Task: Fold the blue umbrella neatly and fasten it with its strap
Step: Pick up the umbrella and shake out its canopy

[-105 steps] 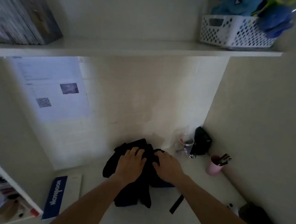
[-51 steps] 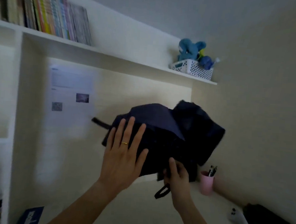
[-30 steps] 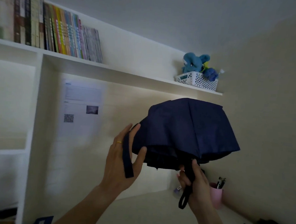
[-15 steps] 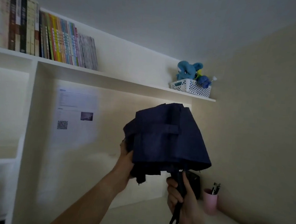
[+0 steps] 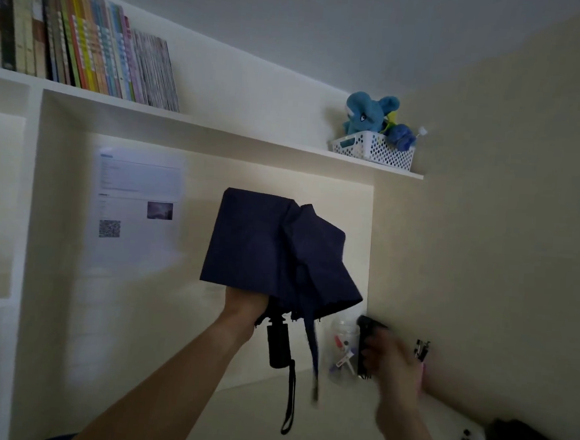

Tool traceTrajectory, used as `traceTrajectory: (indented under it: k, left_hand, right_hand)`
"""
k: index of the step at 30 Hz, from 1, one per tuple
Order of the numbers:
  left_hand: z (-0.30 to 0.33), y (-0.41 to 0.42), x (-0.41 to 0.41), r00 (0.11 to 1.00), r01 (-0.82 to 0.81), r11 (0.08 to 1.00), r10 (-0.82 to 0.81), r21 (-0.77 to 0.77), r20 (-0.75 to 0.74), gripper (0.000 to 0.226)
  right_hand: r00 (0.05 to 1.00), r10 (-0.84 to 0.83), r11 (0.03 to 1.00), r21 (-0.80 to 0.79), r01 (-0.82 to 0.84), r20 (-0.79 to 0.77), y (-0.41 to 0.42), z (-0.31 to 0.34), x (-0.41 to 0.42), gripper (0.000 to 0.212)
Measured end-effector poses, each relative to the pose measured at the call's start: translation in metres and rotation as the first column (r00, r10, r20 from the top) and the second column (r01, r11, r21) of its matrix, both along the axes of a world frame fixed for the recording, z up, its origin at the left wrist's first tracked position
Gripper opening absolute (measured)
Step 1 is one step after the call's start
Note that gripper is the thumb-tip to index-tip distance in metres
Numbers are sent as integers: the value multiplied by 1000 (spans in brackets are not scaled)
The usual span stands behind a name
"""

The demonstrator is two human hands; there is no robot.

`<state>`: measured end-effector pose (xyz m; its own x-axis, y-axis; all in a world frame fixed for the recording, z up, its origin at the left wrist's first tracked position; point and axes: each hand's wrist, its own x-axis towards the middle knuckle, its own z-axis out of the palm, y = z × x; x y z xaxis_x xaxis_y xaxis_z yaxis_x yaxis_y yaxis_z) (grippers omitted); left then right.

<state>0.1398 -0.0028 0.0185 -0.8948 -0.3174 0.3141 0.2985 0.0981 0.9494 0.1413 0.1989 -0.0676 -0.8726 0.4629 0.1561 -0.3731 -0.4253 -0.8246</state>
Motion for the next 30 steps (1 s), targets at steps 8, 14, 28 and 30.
traceTrajectory:
  k: [8, 14, 28, 30]
  left_hand:
    - [-9, 1, -6, 990, -22, 999, 16, -40, -143, 4]
    - [-18, -4, -1, 987, -14, 998, 6, -53, -163, 22]
    - [-21, -50, 8, 987, 75, 975, -102, -211, -124, 9]
    - [-23, -51, 8, 988, 98, 971, -120, -219, -94, 13]
  right_hand:
    - [917, -166, 629, 677, 382, -364, -15, 92, 76, 48]
    - [901, -219, 174, 894, 413, -374, -41, 76, 53, 40]
    - [986, 122, 782, 601, -168, 116, -16, 63, 39, 57]
    - [987, 80, 707, 690, -154, 139, -31, 58, 35, 67]
